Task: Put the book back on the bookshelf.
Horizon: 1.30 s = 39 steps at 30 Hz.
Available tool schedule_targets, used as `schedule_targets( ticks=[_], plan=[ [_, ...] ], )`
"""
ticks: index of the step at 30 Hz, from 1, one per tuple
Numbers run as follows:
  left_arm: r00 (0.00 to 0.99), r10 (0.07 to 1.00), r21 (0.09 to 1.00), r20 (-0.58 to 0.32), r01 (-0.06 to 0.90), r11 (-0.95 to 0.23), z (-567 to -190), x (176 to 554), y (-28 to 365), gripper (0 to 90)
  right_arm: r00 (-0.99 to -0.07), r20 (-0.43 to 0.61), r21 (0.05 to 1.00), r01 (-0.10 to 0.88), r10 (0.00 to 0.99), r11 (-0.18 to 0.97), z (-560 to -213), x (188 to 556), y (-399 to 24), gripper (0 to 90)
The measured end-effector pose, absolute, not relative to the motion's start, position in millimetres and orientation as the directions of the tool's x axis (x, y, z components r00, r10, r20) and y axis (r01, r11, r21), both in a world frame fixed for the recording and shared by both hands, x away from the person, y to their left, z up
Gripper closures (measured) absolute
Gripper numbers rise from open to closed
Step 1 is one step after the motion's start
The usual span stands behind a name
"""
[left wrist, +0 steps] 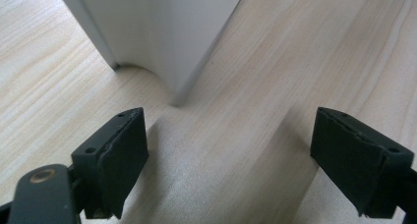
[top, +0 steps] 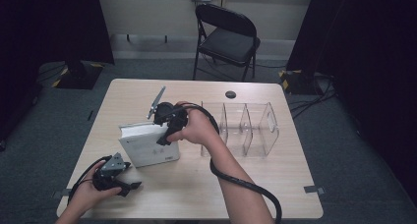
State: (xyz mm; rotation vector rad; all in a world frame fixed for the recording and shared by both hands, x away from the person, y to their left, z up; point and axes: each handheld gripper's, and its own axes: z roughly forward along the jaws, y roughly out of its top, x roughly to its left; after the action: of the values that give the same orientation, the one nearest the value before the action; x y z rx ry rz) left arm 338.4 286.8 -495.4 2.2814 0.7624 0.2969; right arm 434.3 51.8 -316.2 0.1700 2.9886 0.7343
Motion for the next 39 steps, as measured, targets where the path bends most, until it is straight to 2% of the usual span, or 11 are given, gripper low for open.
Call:
schedule_targets(
  ticks=[1, 3, 8, 15, 21, 23, 32, 39],
  plan=[
    [0.8, 0.601, 0.687, -0.011, 0.443, -0.577, -496, 338, 286, 13.1, -0.992, -0.02, 0.469, 0.1, 0.124, 0.877, -316, 432, 51, 48.4],
    [0.8, 0.6, 0.686, -0.009, 0.441, -0.578, -496, 338, 286, 12.4, -0.988, -0.029, 0.465, 0.123, 0.154, 0.877, -315, 426, 49, 49.9],
    [0.803, 0.596, 0.692, -0.009, 0.436, -0.576, -497, 338, 284, 10.4, -0.982, -0.034, 0.444, 0.15, 0.184, 0.883, -313, 416, 46, 50.9],
    [0.804, 0.594, 0.693, -0.011, 0.435, -0.575, -499, 340, 280, 5.7, -0.965, 0.005, 0.442, 0.237, 0.262, 0.865, -313, 404, 23, 51.3],
    [0.806, 0.592, 0.697, -0.007, 0.429, -0.575, -500, 340, 280, 3.3, -0.946, 0.034, 0.45, 0.304, 0.323, 0.84, -314, 403, 15, 48.5],
    [0.805, 0.593, 0.699, -0.009, 0.429, -0.572, -500, 339, 280, 3.3, -0.949, 0.033, 0.452, 0.295, 0.315, 0.842, -316, 405, 18, 47.9],
    [0.81, 0.587, 0.702, -0.008, 0.423, -0.574, -501, 340, 280, 2.9, -0.935, 0.067, 0.396, 0.345, 0.348, 0.851, -325, 414, 32, 43.7],
    [0.81, 0.587, 0.703, -0.007, 0.421, -0.573, -501, 340, 280, 2.9, -0.934, 0.01, 0.32, 0.341, 0.357, 0.884, -328, 416, 48, 40.8]
  ],
)
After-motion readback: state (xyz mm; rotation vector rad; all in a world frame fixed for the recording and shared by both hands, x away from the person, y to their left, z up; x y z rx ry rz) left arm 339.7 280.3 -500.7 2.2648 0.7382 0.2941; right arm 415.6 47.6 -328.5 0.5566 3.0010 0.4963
